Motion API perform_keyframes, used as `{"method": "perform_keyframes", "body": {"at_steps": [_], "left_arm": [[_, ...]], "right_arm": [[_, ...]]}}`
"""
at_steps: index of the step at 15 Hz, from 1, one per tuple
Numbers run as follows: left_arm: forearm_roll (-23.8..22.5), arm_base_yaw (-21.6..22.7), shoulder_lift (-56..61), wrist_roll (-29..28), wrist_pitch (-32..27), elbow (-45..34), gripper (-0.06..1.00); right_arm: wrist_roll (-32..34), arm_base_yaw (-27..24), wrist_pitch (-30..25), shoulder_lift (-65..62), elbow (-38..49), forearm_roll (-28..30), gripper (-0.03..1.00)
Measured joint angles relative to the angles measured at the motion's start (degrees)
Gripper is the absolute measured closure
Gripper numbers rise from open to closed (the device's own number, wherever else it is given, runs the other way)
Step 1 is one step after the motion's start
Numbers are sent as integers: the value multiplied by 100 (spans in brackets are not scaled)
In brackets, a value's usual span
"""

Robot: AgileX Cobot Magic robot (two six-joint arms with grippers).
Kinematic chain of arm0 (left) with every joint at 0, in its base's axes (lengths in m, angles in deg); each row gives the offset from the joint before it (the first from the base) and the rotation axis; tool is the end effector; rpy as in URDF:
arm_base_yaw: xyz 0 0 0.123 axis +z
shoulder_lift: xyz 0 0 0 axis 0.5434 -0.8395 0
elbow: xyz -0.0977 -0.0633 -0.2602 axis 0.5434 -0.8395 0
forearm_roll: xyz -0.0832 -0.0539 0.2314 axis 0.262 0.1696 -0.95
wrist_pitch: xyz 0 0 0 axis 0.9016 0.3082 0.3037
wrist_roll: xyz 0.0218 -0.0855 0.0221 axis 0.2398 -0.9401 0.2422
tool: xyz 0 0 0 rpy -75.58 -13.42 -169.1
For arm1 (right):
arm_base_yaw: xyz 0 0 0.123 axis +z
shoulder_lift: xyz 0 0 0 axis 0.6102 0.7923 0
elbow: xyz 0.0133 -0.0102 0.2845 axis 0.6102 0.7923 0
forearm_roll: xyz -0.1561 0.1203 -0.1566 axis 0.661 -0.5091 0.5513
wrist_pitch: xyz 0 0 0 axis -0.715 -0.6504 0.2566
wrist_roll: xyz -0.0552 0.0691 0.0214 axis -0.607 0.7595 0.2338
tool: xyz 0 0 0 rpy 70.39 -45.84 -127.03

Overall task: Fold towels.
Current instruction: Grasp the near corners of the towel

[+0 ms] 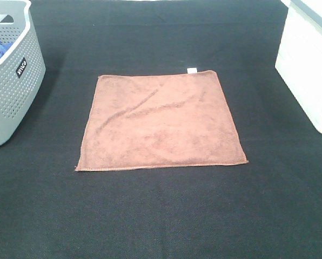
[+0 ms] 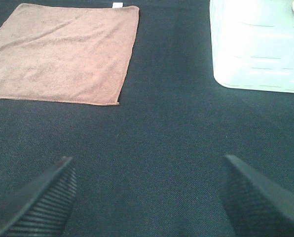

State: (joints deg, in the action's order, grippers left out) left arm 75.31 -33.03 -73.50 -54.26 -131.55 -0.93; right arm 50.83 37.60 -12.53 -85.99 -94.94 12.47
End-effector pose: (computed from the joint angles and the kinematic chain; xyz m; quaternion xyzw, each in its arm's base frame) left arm -0.0051 0.0017 0.2772 0.0276 0.8515 0.0277 0.5229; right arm -0.0073 0.0077 0.2784 -0.0538 0.8496 0.0158 0.5244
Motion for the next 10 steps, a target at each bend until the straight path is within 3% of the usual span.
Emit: {"method": "perform_keyframes", "body": {"at_steps": [10], "left_arm": [[0, 0, 0, 0, 0, 0, 45]], "right_arm": [[0, 0, 0, 0, 0, 0, 21]]}}
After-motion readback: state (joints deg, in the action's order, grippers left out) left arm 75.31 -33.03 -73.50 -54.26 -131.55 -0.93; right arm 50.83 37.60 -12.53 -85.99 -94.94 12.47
